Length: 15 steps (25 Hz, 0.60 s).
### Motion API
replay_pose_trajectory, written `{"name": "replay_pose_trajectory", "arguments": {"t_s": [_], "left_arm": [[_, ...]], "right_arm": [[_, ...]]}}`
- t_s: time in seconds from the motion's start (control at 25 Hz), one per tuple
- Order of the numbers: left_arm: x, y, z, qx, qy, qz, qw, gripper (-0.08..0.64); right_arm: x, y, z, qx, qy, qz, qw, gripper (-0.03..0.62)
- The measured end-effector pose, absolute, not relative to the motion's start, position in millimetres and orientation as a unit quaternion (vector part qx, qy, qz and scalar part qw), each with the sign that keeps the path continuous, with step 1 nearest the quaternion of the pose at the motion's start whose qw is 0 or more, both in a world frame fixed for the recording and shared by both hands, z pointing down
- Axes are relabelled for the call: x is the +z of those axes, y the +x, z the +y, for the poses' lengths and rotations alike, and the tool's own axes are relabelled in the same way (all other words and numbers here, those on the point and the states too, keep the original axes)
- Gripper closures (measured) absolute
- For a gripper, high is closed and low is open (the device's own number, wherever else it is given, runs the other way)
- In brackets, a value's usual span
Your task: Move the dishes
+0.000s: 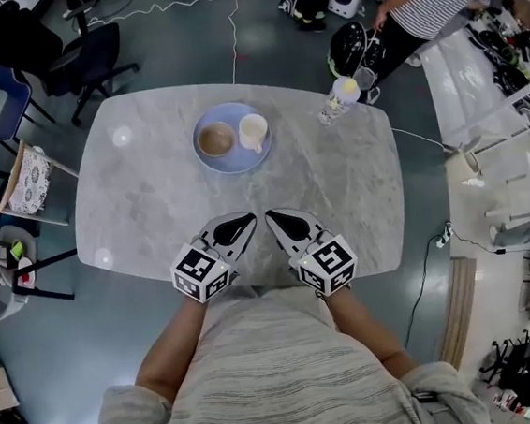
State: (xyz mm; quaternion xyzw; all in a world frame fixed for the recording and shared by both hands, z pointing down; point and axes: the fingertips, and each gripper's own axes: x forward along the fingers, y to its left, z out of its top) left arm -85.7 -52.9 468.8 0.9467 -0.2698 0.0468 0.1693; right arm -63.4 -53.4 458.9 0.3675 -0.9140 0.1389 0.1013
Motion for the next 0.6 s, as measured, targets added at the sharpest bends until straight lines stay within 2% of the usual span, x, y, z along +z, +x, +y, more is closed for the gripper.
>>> {"name": "replay_pose_trajectory", "arguments": {"t_s": [0.6], "left_arm": [[470.9,-91.8,-46.5,0.047,0.944,-0.277,0.172,0.534]], "right_arm": [[461.7,-71.2,-46.5,0.131,0.363,-0.915,0.119,0.574]]}}
